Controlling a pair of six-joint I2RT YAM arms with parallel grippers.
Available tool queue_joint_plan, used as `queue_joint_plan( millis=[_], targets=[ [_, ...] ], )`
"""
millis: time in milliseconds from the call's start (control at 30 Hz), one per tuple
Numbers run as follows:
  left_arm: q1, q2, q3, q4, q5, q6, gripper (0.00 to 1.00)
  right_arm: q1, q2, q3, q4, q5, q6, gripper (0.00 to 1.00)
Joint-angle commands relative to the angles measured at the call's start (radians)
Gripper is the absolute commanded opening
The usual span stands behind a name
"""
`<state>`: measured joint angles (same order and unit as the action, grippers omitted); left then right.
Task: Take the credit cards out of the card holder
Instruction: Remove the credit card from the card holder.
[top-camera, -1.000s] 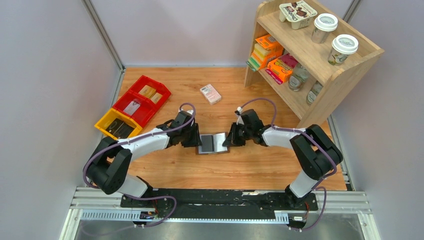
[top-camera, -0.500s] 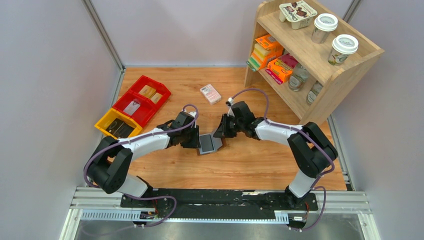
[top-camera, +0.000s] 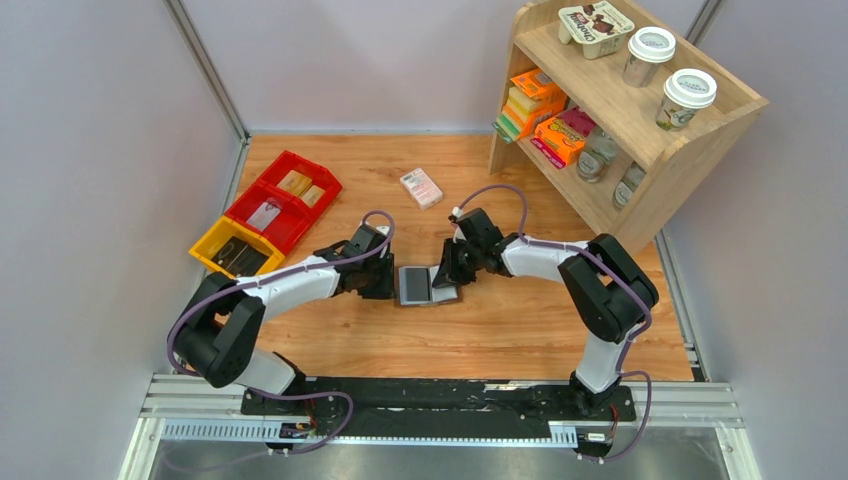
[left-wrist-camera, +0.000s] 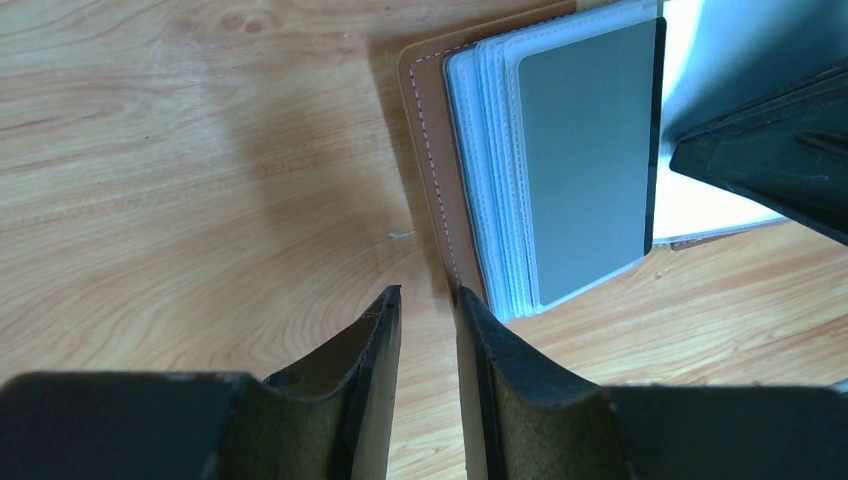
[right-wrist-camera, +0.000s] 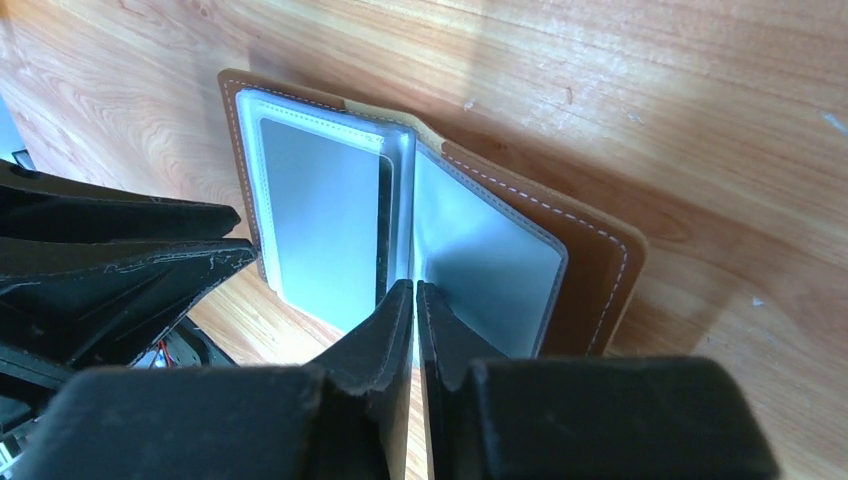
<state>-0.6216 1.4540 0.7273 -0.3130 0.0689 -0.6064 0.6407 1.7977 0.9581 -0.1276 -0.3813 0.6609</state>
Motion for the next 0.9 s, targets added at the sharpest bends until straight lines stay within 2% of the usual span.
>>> queue_joint_plan(
  millis=[0,100,200,567,633,767,867],
  targets=[
    [0.002,-0.053,0.089,-0.063,-0.049,-0.015,0.35,0.001,0.009,0.047,-0.029,-0.015,-0.047,0.12],
    [0.002,-0.086,0.124,-0.081,-0.057,-0.013,0.37,0.001,0.008,0.056,-0.041,-0.019,-0.067,0.12],
    [0.002,-0.086,0.165,-0.066,-0.003,-0.009,0.38,0.001,0.014,0.057,-0.041,-0.03,-0.069,0.12],
    [0.002,0.127,0.201,0.003,0.112,0.025,0.36,-0.004,0.017,0.047,-0.006,-0.036,-0.061,0.12],
    [0.002,0.153,0.193,0.003,0.097,0.036,0.34,-0.015,0.015,0.027,0.029,-0.063,-0.047,0.12],
    [0.002,0.186,0.164,-0.003,0.065,0.043,0.29,-0.071,0.014,-0.05,0.202,-0.166,0.026,0.17],
    [0.002,0.204,0.136,0.005,0.058,0.042,0.26,-0.087,0.034,-0.076,0.246,-0.192,0.031,0.18]
  ],
)
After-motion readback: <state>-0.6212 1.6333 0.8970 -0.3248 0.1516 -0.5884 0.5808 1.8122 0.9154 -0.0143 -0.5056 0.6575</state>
